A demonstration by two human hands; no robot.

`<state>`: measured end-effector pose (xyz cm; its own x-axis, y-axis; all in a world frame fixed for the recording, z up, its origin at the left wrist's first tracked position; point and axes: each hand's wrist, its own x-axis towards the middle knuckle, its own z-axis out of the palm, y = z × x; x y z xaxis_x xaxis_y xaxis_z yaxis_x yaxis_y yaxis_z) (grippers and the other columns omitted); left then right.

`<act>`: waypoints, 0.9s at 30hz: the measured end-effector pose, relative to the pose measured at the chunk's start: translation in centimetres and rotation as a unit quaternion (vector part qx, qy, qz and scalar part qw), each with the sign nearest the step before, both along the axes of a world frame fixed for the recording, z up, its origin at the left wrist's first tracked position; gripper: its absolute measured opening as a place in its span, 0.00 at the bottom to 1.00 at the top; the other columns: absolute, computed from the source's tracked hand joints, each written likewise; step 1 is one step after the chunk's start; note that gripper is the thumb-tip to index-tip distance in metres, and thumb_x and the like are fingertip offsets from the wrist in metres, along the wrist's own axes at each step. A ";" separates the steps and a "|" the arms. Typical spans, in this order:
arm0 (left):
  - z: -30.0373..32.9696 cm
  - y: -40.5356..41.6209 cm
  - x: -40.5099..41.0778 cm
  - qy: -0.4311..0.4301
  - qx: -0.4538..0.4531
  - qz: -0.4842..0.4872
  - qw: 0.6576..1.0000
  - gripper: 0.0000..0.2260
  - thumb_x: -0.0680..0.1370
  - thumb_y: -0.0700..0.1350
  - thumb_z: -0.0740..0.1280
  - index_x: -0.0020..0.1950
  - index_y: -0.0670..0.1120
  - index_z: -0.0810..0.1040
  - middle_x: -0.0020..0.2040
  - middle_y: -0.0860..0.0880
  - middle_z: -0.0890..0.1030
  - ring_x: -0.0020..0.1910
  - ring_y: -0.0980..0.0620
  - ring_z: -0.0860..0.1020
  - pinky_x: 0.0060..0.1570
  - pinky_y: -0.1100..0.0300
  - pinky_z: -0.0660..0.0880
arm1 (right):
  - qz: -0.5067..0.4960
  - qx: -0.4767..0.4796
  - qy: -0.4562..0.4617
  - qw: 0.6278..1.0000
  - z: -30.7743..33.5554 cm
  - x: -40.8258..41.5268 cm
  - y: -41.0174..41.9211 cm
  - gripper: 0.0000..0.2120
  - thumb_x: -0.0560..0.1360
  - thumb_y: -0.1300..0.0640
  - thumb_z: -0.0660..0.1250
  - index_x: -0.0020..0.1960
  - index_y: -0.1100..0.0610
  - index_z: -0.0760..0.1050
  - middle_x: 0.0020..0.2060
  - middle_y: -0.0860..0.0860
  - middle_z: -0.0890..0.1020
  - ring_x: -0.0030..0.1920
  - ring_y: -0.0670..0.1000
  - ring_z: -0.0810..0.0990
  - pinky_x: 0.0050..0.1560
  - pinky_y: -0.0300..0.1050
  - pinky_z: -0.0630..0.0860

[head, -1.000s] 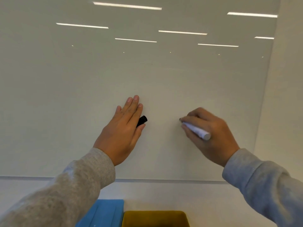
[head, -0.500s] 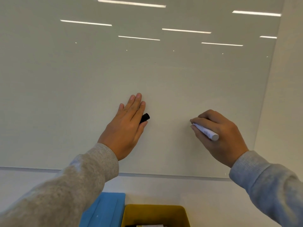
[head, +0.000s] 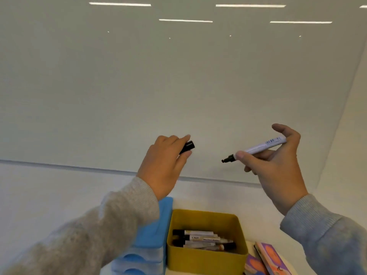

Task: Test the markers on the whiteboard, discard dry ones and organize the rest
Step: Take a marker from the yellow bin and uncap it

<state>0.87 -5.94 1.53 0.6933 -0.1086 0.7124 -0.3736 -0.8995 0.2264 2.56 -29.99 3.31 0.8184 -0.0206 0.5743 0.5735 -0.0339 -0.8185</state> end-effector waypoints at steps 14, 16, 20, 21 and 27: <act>-11.2 -0.3 -10.3 0.271 -0.377 -0.188 0.865 0.19 0.80 0.50 0.59 0.72 0.61 0.68 0.38 0.56 0.74 0.42 0.58 0.74 0.57 0.49 0.75 | 0.115 0.095 0.220 0.964 -10.3 -5.5 4.9 0.32 0.63 0.55 0.77 0.62 0.42 0.68 0.44 0.57 0.85 0.43 0.55 0.82 0.45 0.50 0.77; -11.5 0.0 -10.9 0.273 -0.368 -0.201 0.866 0.19 0.83 0.47 0.59 0.73 0.59 0.67 0.38 0.55 0.74 0.41 0.57 0.74 0.54 0.49 0.75 | 0.122 0.104 0.219 0.962 -10.7 -5.9 5.2 0.32 0.63 0.56 0.77 0.62 0.43 0.68 0.43 0.56 0.84 0.42 0.55 0.81 0.46 0.50 0.78; -11.4 0.4 -11.6 0.241 -0.381 -0.218 0.866 0.21 0.83 0.40 0.60 0.76 0.53 0.66 0.41 0.53 0.79 0.39 0.54 0.76 0.51 0.53 0.77 | 0.133 0.084 0.193 0.969 -10.6 -6.5 5.7 0.29 0.65 0.58 0.76 0.61 0.46 0.69 0.40 0.56 0.83 0.38 0.54 0.78 0.41 0.48 0.76; -11.3 0.3 -11.6 0.227 -0.390 -0.216 0.866 0.19 0.83 0.39 0.60 0.74 0.51 0.68 0.41 0.52 0.80 0.38 0.53 0.77 0.51 0.54 0.78 | 0.137 0.073 0.187 0.970 -10.6 -6.5 5.9 0.27 0.67 0.59 0.76 0.61 0.46 0.69 0.39 0.56 0.83 0.38 0.54 0.78 0.40 0.48 0.76; -11.9 0.0 -11.1 0.110 -0.518 -0.149 0.835 0.05 0.80 0.37 0.65 0.54 0.39 0.78 0.40 0.42 0.84 0.36 0.52 0.82 0.42 0.64 0.79 | 0.136 0.064 0.171 0.974 -11.7 -6.1 6.5 0.06 0.78 0.61 0.69 0.53 0.56 0.77 0.35 0.54 0.81 0.36 0.55 0.77 0.39 0.49 0.74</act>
